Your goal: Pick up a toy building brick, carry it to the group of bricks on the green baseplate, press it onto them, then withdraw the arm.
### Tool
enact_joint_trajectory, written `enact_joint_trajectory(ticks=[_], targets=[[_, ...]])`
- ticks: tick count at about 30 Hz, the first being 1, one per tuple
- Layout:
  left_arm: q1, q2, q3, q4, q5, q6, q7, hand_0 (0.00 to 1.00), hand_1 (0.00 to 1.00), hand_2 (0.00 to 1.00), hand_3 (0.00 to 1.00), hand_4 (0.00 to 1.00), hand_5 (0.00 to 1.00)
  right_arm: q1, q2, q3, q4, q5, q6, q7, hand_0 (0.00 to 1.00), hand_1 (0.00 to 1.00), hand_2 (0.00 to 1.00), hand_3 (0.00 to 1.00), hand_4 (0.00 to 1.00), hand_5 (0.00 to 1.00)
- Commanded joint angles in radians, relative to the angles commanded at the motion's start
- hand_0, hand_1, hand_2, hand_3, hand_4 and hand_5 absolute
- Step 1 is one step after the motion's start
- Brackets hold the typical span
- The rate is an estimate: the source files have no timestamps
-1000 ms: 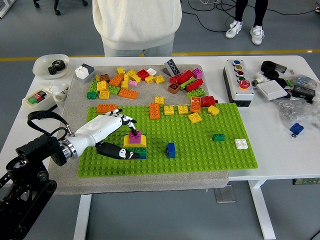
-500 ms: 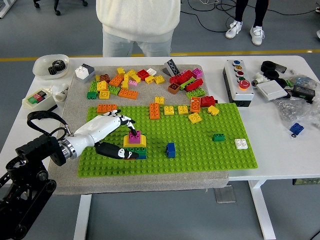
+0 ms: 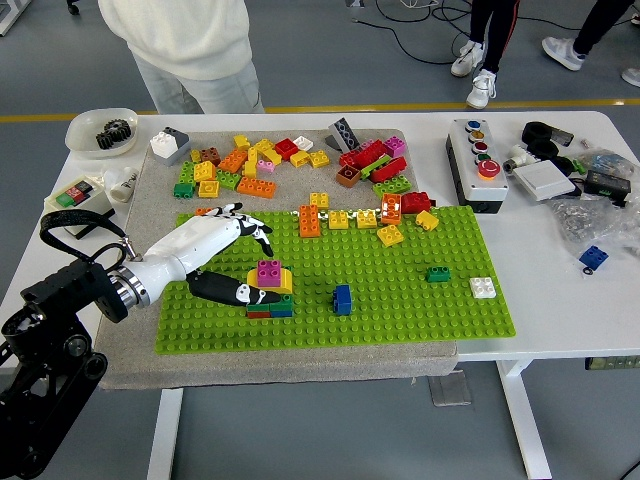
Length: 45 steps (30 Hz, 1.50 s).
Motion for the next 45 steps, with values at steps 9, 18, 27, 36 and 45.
enact_joint_trajectory(ticks=[9,18,27,36,45], targets=[[-0.017,0.0,-0.022,-0.03,-0.04,0.028,0.004,0.998,0.853,0.795,0.569,0.998,0.595,0.0,0.0,-0.001,0.0,0.0,0.0,0.001,0.752,0.651,0.723,0.639,0.902,0.468],[-0.058,0.01,-0.02,-0.02,-0.07,0.11,-0.006,0.998,0.823,0.782,0.624,0.998,0.594,0.003,0.0,-0.009,0.0,0.0,0.0,0.002,0.752,0.651,0.723,0.637,0.901,0.467],[-0.077,0.044,-0.031,-0.015,-0.145,0.182,-0.03,0.998,0.795,0.763,0.662,0.998,0.581,0.008,-0.003,-0.019,0.0,0.0,-0.004,-0.002,0.752,0.651,0.723,0.635,0.899,0.467],[-0.076,0.062,-0.037,-0.019,-0.197,0.195,-0.039,0.998,0.784,0.762,0.747,0.998,0.575,0.013,-0.002,-0.02,0.0,0.0,-0.007,-0.006,0.751,0.651,0.723,0.634,0.897,0.467],[-0.074,0.068,-0.059,-0.026,-0.238,0.193,-0.047,0.953,0.782,0.772,0.819,0.998,0.567,0.018,-0.004,-0.016,0.0,0.0,-0.016,-0.009,0.751,0.652,0.724,0.632,0.895,0.467]])
